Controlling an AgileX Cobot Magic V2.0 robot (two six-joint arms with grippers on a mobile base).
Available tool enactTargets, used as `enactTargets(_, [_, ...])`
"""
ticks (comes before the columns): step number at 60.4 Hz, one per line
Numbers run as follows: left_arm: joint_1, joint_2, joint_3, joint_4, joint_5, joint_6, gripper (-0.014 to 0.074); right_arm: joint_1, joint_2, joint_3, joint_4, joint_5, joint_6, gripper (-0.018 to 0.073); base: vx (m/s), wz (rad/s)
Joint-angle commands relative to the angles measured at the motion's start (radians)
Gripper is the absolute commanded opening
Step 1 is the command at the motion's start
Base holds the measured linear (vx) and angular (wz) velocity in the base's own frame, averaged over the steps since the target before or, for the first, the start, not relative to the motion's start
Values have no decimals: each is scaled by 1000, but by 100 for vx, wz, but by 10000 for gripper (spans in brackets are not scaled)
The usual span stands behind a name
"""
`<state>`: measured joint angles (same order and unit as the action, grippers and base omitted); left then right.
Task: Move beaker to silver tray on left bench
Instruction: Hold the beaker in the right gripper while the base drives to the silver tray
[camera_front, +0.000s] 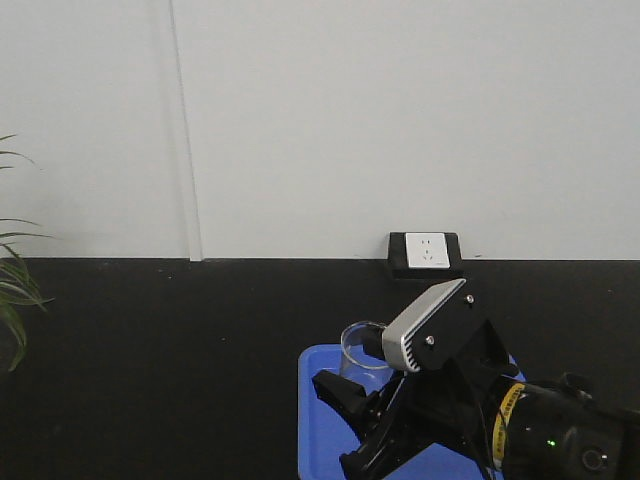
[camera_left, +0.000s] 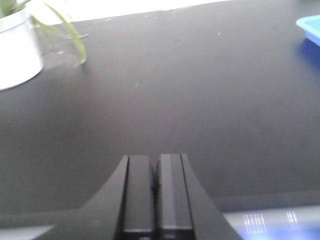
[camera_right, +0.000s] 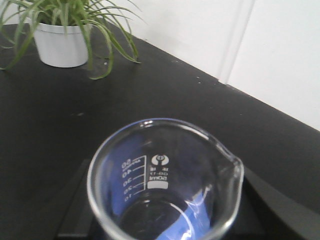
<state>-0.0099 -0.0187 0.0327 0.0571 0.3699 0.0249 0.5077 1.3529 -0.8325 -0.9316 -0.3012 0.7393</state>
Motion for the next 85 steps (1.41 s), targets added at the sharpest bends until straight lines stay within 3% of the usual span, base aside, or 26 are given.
enactTargets(1, [-5,-6,20,-3,-75,-1,1,0,-28,-27,19,-46,2,-11,-26,11])
enactTargets(85, [-5,-6,20,-3,-75,-1,1,0,-28,-27,19,-46,2,-11,-35,-2])
